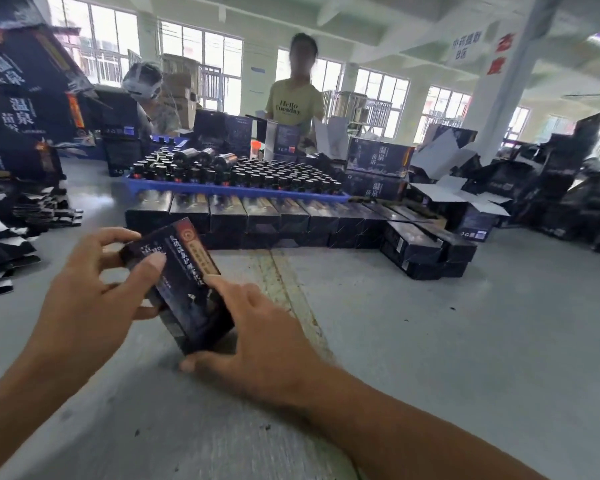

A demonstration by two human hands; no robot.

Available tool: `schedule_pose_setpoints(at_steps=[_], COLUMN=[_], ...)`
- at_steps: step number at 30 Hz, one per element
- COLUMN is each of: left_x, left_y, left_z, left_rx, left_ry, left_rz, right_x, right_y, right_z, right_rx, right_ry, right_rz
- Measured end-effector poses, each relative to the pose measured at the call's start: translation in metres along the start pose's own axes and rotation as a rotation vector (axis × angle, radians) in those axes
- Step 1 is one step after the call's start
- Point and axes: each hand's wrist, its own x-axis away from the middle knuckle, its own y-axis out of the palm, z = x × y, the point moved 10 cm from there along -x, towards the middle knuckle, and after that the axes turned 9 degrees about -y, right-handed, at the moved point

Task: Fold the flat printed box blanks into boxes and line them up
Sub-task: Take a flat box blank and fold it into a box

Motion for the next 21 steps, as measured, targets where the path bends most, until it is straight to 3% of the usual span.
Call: schedule_pose_setpoints(at_steps=[5, 14, 21], left_x=[0.002, 0.018, 0.02], left_y=[0.012, 0.047, 0.052], left_z=[-0.013, -0.045, -0.042], left_rx=[-0.008, -0.728, -0.792], left_ry=[-0.042, 0.141, 0.196], left_rz=[-0.06, -0.317, -0.371], right_x=[-0.002, 0.048, 0.06], right_y=[-0.014, -0.105, -0.128], right_z=[0.021, 0.197, 0.246], right_rx=[0.076, 0.358, 0.49], right_ry=[0.097, 0.749, 0.831], right_rz=[0.054, 0.11, 0.157])
